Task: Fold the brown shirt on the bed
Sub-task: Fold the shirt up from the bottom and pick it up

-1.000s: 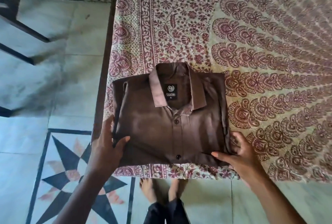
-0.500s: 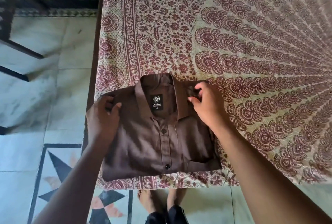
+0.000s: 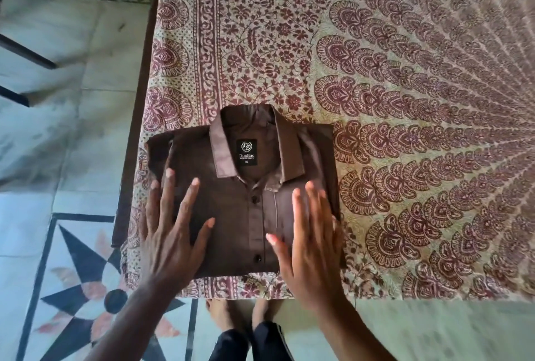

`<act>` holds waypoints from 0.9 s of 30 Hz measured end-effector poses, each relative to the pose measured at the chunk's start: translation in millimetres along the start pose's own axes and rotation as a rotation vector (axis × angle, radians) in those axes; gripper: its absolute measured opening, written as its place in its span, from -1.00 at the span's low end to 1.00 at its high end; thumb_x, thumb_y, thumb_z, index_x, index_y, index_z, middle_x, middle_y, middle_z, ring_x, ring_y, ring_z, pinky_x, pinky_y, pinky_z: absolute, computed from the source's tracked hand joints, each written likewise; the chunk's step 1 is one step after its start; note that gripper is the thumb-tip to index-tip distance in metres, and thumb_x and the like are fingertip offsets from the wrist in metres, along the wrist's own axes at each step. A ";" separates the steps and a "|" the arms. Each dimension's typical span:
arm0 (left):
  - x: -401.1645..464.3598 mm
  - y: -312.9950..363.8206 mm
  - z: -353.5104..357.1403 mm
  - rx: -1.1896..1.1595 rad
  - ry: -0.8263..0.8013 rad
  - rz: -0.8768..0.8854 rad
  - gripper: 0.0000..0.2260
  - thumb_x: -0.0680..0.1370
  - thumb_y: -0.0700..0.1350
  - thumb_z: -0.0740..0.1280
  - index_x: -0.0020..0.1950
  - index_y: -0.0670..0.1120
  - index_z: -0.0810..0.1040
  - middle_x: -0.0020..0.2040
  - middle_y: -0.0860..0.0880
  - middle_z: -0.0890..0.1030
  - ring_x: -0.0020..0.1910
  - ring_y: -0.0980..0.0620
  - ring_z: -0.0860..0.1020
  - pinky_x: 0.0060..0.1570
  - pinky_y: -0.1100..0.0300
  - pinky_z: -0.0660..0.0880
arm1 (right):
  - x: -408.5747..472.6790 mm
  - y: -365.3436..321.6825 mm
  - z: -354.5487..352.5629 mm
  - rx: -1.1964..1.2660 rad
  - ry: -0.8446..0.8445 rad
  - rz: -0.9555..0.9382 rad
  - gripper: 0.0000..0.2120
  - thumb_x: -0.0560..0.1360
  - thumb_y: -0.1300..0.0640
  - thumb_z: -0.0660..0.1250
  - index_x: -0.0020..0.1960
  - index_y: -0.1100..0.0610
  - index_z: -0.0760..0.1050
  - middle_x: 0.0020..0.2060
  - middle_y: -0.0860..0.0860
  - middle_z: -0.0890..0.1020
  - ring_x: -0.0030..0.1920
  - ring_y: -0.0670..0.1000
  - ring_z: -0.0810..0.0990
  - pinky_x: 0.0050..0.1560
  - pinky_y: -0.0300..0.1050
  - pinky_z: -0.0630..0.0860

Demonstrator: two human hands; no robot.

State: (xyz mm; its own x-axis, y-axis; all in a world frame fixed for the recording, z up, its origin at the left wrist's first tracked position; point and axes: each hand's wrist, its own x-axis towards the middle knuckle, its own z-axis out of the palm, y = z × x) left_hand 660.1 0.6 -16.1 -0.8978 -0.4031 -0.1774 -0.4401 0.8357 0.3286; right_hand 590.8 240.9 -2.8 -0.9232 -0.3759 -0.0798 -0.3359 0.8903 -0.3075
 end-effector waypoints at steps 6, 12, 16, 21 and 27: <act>5.8 -6.9 4.7 -0.010 -0.034 -0.006 -0.25 0.55 0.30 0.20 0.70 0.15 0.07 0.73 0.04 -0.15 0.70 -0.14 -0.10 0.56 -0.31 0.11 | 12.3 26.6 10.3 -0.135 -0.049 0.249 -0.20 0.63 -0.40 -0.12 0.68 0.10 0.01 0.68 0.00 -0.01 0.67 0.16 -0.04 0.47 0.37 0.22; 32.3 -15.7 -0.5 0.052 -0.017 0.006 -0.21 0.55 0.38 0.12 0.71 0.16 -0.05 0.72 0.05 -0.18 0.70 -0.10 -0.15 0.59 -0.29 0.03 | 91.8 32.1 6.1 -0.090 -0.026 -0.118 -0.16 0.61 -0.42 -0.08 0.69 0.10 -0.06 0.69 0.03 -0.07 0.67 0.18 -0.09 0.57 0.26 0.16; 37.6 -20.3 1.5 0.041 -0.037 -0.008 -0.20 0.55 0.41 0.07 0.71 0.15 -0.12 0.72 0.04 -0.19 0.70 -0.09 -0.13 0.62 -0.26 0.01 | 104.4 49.3 9.0 -0.097 -0.028 0.012 -0.09 0.60 -0.46 -0.13 0.68 0.18 -0.06 0.68 0.15 -0.06 0.66 0.26 -0.04 0.59 0.25 0.13; 3.2 2.6 -0.8 0.002 0.114 -0.058 -0.26 0.64 0.23 0.13 0.72 0.04 -0.12 0.72 -0.04 -0.17 0.70 -0.12 -0.11 0.63 -0.22 0.01 | 43.8 31.4 -4.8 -0.045 -0.036 -0.151 -0.07 0.59 -0.38 0.15 0.67 0.24 -0.02 0.66 0.22 -0.05 0.67 0.24 -0.09 0.60 0.25 0.14; -8.5 -8.7 17.7 0.142 -0.021 0.025 -0.27 0.63 0.28 0.09 0.72 0.03 -0.04 0.73 -0.02 -0.09 0.70 -0.14 -0.06 0.63 -0.21 0.02 | -8.7 54.1 20.4 -0.084 -0.147 -0.158 -0.30 0.70 -0.21 0.07 0.68 0.16 0.01 0.68 0.14 -0.02 0.67 0.15 -0.03 0.54 0.22 0.27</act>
State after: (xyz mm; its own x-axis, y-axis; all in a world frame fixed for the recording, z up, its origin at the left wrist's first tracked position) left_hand 671.9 3.4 -33.8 -0.9072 -0.3749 -0.1911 -0.4098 0.8902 0.1990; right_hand 584.4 287.1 -38.0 -0.8230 -0.5399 -0.1763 -0.4938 0.8336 -0.2478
